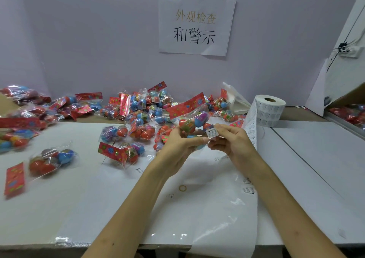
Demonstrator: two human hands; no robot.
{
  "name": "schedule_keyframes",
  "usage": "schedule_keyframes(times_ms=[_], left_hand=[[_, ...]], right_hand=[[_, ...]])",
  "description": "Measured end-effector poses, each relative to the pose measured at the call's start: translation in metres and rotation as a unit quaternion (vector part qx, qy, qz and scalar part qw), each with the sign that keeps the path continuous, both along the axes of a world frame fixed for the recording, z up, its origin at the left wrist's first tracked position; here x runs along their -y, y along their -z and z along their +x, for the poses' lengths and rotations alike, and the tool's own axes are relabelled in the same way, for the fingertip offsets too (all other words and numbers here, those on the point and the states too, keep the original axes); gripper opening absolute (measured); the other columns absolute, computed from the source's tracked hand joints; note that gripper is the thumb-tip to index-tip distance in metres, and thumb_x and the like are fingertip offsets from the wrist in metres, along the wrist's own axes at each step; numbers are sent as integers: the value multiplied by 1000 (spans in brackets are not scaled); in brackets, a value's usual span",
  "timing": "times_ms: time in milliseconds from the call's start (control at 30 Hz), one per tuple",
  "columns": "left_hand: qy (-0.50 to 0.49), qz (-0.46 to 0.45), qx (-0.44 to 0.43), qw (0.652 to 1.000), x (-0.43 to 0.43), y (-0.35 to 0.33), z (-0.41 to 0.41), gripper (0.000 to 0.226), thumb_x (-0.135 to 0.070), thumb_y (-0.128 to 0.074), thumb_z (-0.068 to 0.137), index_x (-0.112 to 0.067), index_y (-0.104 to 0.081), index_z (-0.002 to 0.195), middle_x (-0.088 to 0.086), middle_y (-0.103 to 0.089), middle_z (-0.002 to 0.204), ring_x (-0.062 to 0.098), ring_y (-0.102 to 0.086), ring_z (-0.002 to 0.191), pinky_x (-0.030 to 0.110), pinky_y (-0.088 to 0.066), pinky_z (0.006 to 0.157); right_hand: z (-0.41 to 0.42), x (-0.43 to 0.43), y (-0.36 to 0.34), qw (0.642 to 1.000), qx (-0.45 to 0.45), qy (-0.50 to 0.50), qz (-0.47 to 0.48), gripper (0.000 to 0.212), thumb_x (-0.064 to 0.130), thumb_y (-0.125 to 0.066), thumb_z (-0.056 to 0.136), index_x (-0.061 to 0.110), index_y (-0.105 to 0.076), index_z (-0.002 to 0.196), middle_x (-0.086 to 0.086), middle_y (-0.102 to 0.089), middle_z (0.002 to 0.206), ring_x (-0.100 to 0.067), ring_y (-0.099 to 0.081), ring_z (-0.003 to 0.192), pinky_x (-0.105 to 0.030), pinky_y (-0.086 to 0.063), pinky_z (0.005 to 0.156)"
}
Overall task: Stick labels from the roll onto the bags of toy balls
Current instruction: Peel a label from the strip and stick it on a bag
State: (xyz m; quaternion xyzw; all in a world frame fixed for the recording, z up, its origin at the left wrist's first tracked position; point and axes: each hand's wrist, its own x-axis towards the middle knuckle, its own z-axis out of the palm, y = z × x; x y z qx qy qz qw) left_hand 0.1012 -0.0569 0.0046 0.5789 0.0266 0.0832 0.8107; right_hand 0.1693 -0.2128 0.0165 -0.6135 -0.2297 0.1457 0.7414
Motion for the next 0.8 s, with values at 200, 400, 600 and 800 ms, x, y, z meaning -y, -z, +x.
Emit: schedule_keyframes(times_ms=[200,400,600,800], left_hand=[[-22,7,-23,999,-1,4,3,53,16,-76,77,-11,-58,119,16,-76,110,30,-74,103,39,-59,92],[41,108,-44,992,3,6,0,52,15,-75,78,-13,-60,119,15,-72,109,25,-74,98,32,-59,81],[-23,120,-58,991,8,0,-4,17,-31,-69,96,-21,-73,110,6,-75,110,24,-73,102,42,-62,86],[-82,136,-80,984,10,-3,-3,17,-19,-62,100,-25,-75,91,7,-74,106,30,-70,107,50,-60,91]], right_hand=[[1,0,2,994,54,29,-93,23,33,-53,103,23,-73,105,1,-77,94,-16,-73,79,-27,-57,63],[1,2,2,989,115,56,-76,12,22,-64,97,13,-70,102,9,-75,81,-9,-72,82,-23,-58,67],[4,4,4,986,126,70,-79,7,10,-69,92,15,-74,90,3,-76,79,-10,-73,76,-24,-57,63],[5,4,4,982,148,71,-98,9,10,-73,89,19,-75,88,3,-75,80,-5,-71,73,-18,-53,60]])
